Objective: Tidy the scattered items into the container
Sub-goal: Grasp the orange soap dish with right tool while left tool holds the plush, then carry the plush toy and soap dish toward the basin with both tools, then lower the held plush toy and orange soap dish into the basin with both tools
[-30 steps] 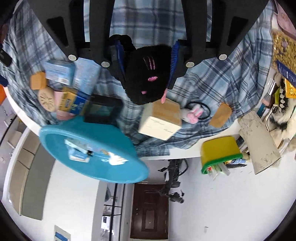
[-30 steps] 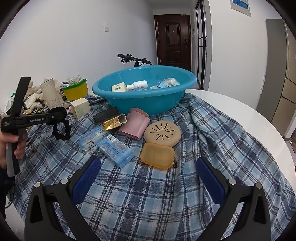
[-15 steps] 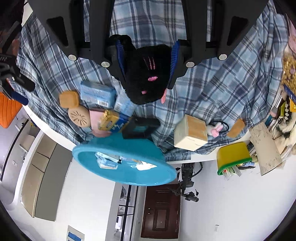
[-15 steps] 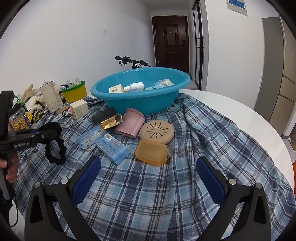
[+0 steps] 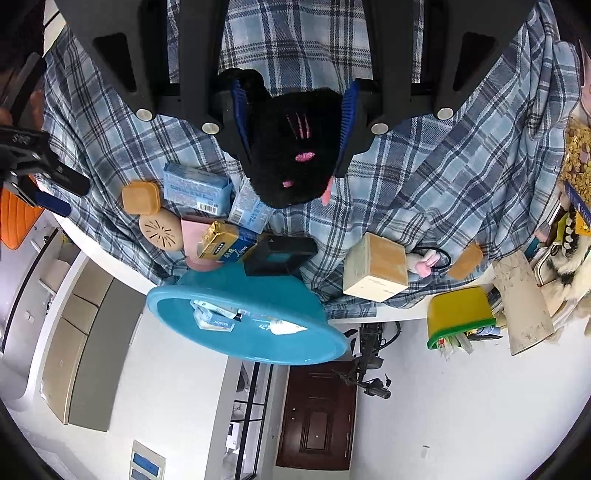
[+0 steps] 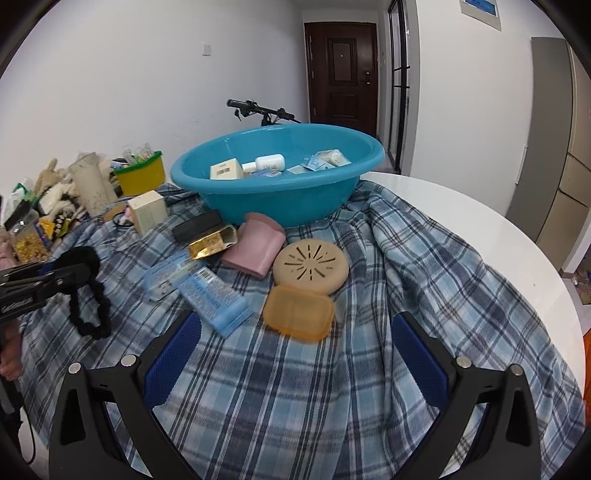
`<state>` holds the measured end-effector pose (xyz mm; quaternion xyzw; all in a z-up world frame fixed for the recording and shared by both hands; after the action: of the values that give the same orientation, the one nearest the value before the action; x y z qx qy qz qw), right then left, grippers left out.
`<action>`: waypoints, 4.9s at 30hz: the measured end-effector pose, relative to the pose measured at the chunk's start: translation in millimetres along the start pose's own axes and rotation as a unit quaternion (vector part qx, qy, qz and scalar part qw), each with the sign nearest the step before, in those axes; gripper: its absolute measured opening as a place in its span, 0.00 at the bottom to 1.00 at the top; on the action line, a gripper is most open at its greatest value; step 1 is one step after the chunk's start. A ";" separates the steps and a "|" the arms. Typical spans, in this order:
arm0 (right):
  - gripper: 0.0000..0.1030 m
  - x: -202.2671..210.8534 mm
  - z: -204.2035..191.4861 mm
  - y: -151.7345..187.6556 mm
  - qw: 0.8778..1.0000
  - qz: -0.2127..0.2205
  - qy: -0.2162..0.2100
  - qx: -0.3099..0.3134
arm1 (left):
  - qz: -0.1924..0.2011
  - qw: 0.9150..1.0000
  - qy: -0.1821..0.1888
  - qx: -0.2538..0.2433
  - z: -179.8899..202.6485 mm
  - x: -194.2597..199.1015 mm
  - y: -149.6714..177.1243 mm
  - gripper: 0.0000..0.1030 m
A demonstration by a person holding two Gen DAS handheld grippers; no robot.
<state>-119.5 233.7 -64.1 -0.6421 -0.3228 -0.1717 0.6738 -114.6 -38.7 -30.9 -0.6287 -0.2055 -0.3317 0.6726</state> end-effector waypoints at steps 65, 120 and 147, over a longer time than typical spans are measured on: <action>0.61 64.6 -18.8 -8.1 0.991 0.124 0.024 0.033 | 0.118 0.993 -0.002 -0.026 76.3 42.6 -5.1 0.41; 0.61 146.1 -41.9 -101.5 0.948 0.307 0.035 0.072 | 0.252 0.966 0.008 -0.060 118.9 120.4 -91.2 0.41; 0.61 -7.6 18.8 -259.9 0.958 0.280 0.054 0.015 | 0.289 0.957 -0.001 -0.025 78.1 -20.0 -279.7 0.41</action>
<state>-296.9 220.4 126.4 -0.6862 -0.0961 -0.0054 0.7210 -314.6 44.8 163.5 -0.6785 -0.0075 -0.1273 0.7234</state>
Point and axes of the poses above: each gripper's, at about its wrist camera, not at the fingertips, and x roughly against the way its jaws point, z to its right, y to its underside, the point moved 4 cm from there along -x, roughly the way its jaws point
